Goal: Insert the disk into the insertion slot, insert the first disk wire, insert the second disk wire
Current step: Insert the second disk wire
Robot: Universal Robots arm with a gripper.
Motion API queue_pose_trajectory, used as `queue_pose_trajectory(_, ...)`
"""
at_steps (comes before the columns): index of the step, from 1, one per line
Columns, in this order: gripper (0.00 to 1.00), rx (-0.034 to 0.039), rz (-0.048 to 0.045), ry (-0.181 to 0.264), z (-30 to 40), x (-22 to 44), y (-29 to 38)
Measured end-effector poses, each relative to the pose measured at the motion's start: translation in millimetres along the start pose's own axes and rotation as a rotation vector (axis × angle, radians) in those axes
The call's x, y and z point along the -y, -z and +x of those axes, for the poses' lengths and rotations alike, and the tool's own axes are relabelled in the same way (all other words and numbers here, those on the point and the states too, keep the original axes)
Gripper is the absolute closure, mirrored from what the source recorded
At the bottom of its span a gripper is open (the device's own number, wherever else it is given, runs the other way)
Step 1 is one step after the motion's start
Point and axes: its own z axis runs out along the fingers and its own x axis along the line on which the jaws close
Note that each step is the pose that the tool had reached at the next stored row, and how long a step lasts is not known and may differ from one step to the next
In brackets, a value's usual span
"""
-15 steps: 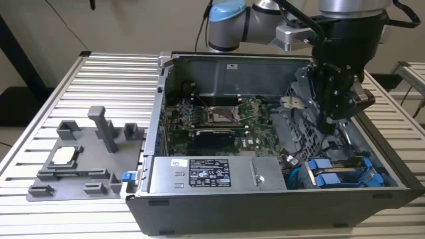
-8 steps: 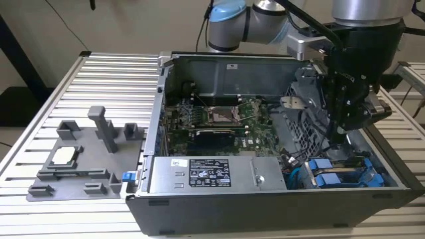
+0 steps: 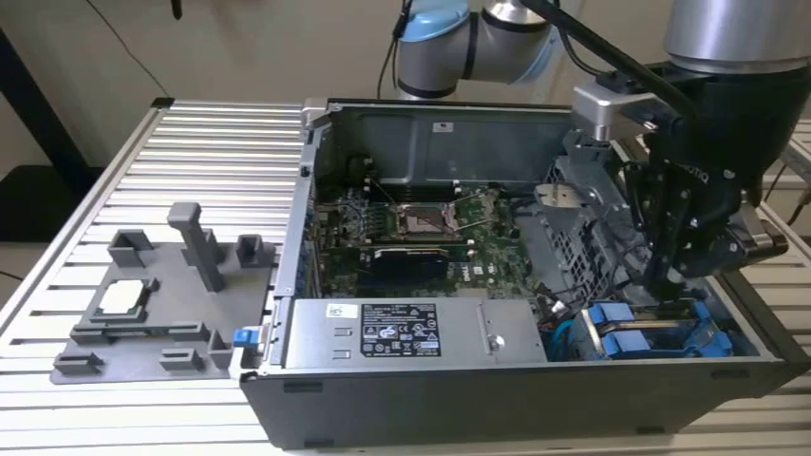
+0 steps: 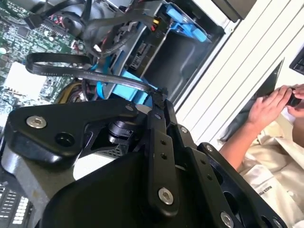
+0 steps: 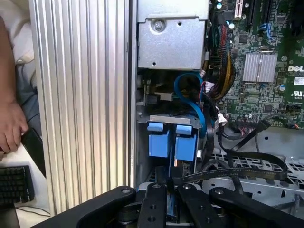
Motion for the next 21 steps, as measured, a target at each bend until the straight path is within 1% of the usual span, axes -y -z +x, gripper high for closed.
queue_pose_trajectory(4,0.84,0.0009,-0.0009,0.000,13.8,0.2,-3.7)
queue_pose_trajectory(5,0.84,0.0033,-0.0008,0.000,14.9,0.0,-4.1)
queue_pose_trajectory(6,0.84,0.0092,-0.0007,-0.001,15.0,0.0,-4.1)
queue_pose_trajectory(7,0.84,0.0250,-0.0002,-0.004,14.9,0.1,-4.3)
queue_pose_trajectory(9,0.84,0.0604,0.0007,-0.009,14.9,0.1,-4.4)
queue_pose_trajectory(10,0.84,0.0793,0.0013,-0.012,14.9,0.1,-4.4)
queue_pose_trajectory(21,0.84,0.2768,0.0067,-0.042,16.5,0.2,-4.9)
